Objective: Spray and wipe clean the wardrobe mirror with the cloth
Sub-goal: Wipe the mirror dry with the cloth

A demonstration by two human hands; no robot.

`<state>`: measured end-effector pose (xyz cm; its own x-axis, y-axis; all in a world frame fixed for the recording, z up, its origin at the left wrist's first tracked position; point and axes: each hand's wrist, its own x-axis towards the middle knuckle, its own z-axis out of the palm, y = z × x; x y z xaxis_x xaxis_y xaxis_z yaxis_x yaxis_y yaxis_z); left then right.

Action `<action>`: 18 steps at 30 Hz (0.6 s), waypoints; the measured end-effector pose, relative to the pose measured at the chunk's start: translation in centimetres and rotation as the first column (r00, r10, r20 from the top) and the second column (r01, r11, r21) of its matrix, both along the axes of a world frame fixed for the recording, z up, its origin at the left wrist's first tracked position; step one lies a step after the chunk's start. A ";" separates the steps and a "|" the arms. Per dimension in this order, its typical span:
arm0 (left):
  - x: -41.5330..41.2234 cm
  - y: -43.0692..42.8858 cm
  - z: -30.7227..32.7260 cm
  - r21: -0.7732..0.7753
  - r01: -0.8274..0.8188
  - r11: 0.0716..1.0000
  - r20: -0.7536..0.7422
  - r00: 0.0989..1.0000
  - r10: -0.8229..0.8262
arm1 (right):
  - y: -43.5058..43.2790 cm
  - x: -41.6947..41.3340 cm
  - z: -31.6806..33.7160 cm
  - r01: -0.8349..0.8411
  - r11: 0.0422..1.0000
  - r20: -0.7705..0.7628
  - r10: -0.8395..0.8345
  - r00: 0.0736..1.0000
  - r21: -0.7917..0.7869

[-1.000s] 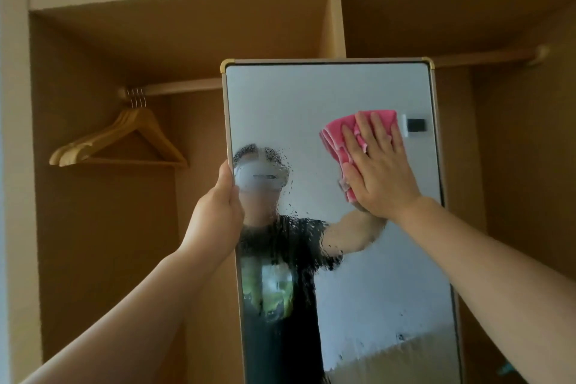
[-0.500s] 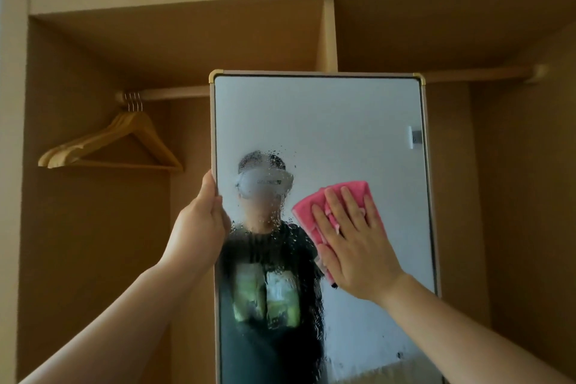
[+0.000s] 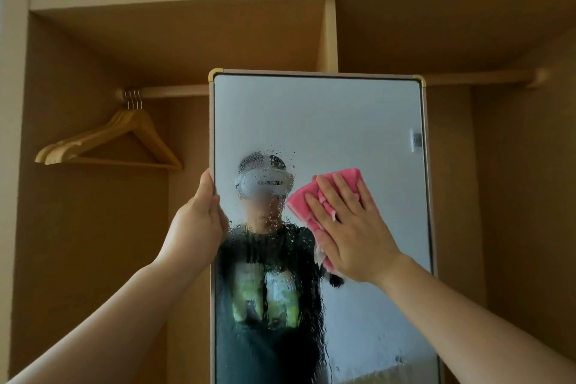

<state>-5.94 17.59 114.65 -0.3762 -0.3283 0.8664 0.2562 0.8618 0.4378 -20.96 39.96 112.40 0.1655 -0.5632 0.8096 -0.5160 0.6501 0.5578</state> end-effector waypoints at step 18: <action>0.3 0.1 0.1 -0.018 0.054 0.998 0.053 0.997 -0.053 | -4.2 2.7 14.8 0.117 0.979 0.166 -0.089 0.982 -0.166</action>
